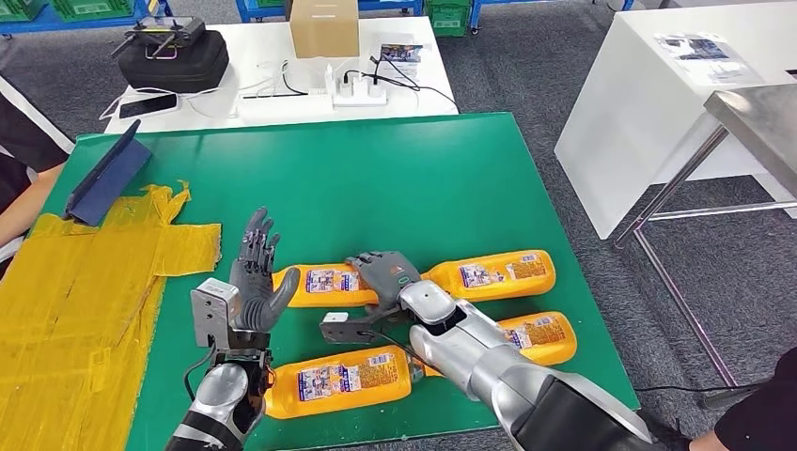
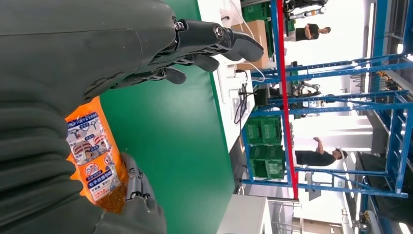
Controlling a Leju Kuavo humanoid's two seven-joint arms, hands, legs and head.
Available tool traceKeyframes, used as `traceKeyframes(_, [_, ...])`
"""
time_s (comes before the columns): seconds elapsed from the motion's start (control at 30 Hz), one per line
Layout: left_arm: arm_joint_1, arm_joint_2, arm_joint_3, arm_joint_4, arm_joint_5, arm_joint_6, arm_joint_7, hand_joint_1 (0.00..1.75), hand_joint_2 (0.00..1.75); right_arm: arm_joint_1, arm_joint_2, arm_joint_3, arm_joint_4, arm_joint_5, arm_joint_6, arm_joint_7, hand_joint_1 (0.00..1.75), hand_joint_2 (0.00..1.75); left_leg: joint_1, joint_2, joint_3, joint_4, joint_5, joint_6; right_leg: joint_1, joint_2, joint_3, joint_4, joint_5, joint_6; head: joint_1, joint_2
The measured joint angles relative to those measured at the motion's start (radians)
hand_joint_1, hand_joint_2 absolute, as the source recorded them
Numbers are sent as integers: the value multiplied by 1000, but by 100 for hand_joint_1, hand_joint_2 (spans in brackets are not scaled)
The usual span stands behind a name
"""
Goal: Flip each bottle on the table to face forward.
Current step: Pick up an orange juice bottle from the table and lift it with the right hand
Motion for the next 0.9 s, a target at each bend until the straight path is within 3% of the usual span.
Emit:
traceKeyframes(0.07, [0,0,0,-3,0,0,0,0,175,0,0,1,0,2,-1,5,156,175,0,0,0,0,0,0,0,0,0,0,0,0,0,0])
traceKeyframes(0.13, [0,0,0,-5,0,0,0,0,175,0,1,1,0,2,-1,10,75,175,0,0,1,0,0,0,0,0,1,0,0,0,0,0])
traceKeyframes(0.2, [0,0,0,-5,0,0,0,0,175,1,1,1,0,2,2,22,5,175,0,0,1,0,1,0,0,0,1,0,0,0,0,0])
traceKeyframes(0.53, [-2,-4,-10,-7,1,-1,3,0,175,-4,-11,-33,7,-53,125,49,0,175,-1,0,1,0,1,1,-1,0,1,0,1,0,0,0])
traceKeyframes(0.83, [-3,-8,-11,-7,2,-1,3,0,175,-4,-14,-52,8,-56,137,47,1,175,-1,0,2,0,1,1,-1,0,1,0,0,0,0,0])
traceKeyframes(0.87, [-3,-8,-11,-7,2,-1,3,0,175,-4,-14,-53,8,-55,137,47,19,175,-1,0,2,0,1,1,-1,0,1,0,0,0,0,0])
traceKeyframes(0.9, [-3,-8,-11,-7,2,-1,3,0,175,-4,-14,-53,8,-54,135,47,48,175,-1,0,2,0,1,1,-1,0,1,0,0,0,0,0])
